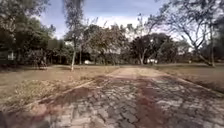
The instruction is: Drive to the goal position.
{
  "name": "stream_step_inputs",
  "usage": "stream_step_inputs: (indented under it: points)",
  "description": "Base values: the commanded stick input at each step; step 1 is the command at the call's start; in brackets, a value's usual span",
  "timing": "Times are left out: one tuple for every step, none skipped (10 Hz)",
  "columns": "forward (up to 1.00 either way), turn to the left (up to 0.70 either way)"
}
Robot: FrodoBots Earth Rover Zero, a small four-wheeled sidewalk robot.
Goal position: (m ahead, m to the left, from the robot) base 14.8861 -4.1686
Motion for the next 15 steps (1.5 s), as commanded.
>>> stream_step_inputs:
  points:
    - [0.85, -0.34]
    - [0.85, 0.0]
    - [0.85, 0.0]
    - [0.85, 0.0]
    - [0.85, 0.0]
    - [0.85, 0.0]
    - [0.85, 0.0]
    - [0.85, 0.0]
    - [0.85, 0.0]
    - [0.85, 0.0]
    - [0.85, 0.0]
    - [0.85, 0.0]
    - [0.85, 0.0]
    - [0.85, 0.0]
    - [0.85, 0.0]
